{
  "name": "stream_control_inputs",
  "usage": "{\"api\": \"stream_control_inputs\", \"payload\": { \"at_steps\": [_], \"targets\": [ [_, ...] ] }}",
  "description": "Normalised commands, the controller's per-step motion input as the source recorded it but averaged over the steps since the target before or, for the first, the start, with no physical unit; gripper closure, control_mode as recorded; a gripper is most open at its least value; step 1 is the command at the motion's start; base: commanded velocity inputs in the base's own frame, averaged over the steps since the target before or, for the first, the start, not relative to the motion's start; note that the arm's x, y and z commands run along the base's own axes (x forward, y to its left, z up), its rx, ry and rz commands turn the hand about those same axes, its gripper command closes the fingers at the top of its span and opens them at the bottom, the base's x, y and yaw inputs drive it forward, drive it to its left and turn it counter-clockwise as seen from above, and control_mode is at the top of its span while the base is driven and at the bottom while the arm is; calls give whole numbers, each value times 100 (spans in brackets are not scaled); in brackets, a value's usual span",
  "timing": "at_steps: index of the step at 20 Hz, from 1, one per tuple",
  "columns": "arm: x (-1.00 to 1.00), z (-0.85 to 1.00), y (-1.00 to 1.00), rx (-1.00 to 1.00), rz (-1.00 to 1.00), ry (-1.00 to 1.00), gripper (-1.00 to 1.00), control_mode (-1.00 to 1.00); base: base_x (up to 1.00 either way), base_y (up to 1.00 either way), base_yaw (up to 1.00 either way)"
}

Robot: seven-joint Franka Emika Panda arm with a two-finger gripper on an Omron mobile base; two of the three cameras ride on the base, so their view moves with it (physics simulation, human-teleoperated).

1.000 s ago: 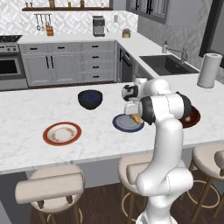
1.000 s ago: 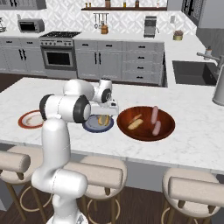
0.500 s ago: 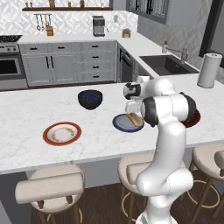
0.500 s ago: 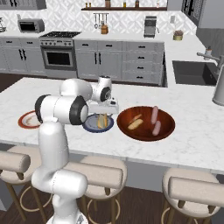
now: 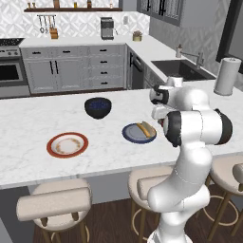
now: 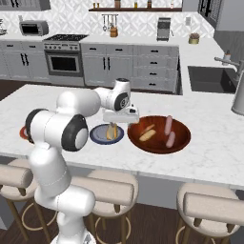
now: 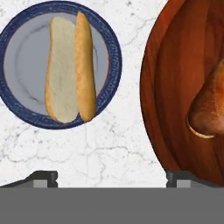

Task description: Place one bun and one sausage from the bowl on each plate.

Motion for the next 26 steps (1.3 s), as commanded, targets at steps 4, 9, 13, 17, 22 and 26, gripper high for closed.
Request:
{"api": "stream_control_inputs", "payload": {
  "at_steps": [4,9,13,17,22,26],
  "targets": [
    [-20,34,-100,1,-1,0,-100,-100,0,0,0],
    [1,0,-100,0,-3,0,-100,-100,0,0,0],
    [5,-13,-100,0,-2,0,-100,-100,0,0,0],
    [9,-25,-94,0,0,0,-100,-100,0,0,0],
    [25,-31,-59,0,0,0,-100,-100,0,0,0],
    [27,-39,-23,-6,0,0,-100,-100,0,0,0]
  ]
}}
